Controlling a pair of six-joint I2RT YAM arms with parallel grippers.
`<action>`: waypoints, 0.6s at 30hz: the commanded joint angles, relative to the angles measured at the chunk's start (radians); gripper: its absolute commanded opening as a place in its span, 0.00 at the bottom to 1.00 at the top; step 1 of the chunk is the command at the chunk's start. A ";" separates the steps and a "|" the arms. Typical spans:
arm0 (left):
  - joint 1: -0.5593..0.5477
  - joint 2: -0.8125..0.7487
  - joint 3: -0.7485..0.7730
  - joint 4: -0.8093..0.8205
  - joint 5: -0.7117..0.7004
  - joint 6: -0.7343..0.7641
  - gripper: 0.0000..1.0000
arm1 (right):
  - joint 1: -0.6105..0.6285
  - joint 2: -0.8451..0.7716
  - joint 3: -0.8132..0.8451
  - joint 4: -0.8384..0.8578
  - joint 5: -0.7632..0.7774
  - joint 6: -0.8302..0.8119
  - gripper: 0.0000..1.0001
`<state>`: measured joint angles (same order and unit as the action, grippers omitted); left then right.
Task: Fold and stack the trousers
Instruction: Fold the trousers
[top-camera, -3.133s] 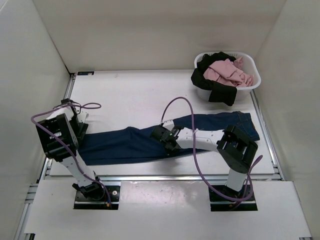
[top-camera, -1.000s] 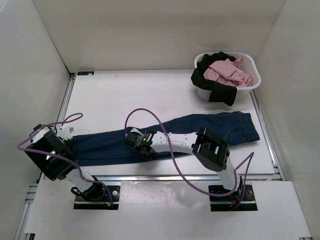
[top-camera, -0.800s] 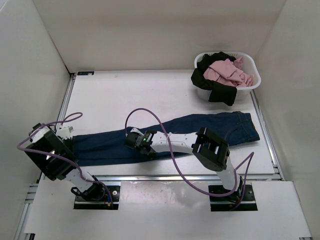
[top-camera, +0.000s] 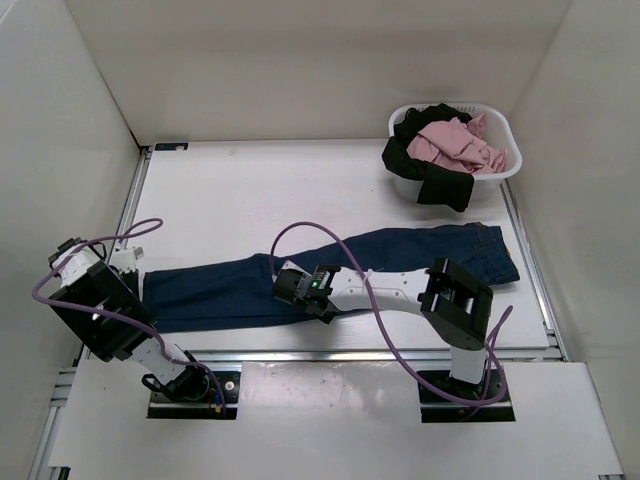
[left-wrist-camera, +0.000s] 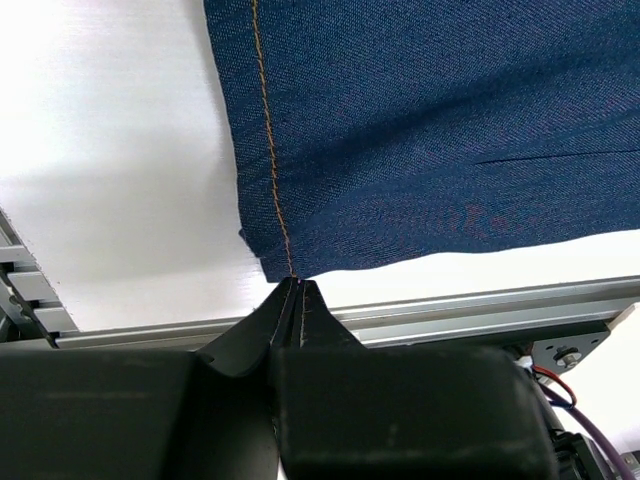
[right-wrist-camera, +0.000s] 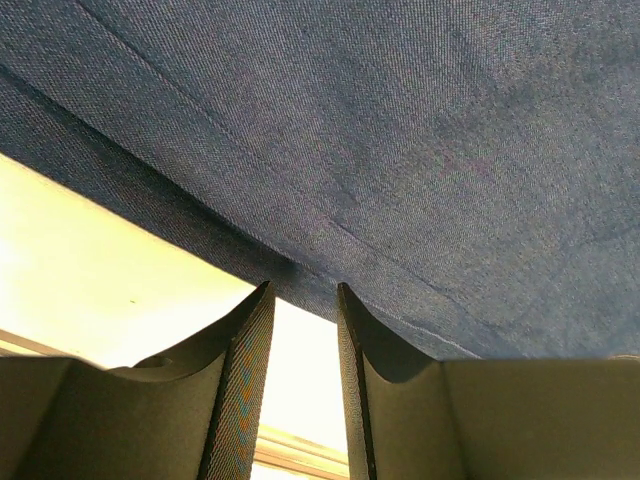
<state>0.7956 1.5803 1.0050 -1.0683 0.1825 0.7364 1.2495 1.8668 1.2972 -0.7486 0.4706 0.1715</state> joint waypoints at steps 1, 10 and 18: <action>0.002 -0.025 0.004 -0.002 0.017 0.006 0.14 | -0.004 -0.004 0.005 -0.011 0.030 -0.024 0.37; 0.002 -0.016 0.004 -0.002 -0.003 0.006 0.14 | -0.004 0.014 -0.013 -0.001 0.056 -0.033 0.35; 0.002 -0.016 0.004 -0.002 -0.003 0.006 0.14 | -0.004 0.014 -0.036 0.009 0.022 -0.052 0.35</action>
<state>0.7956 1.5803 1.0050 -1.0695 0.1722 0.7364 1.2495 1.8801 1.2716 -0.7422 0.4953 0.1432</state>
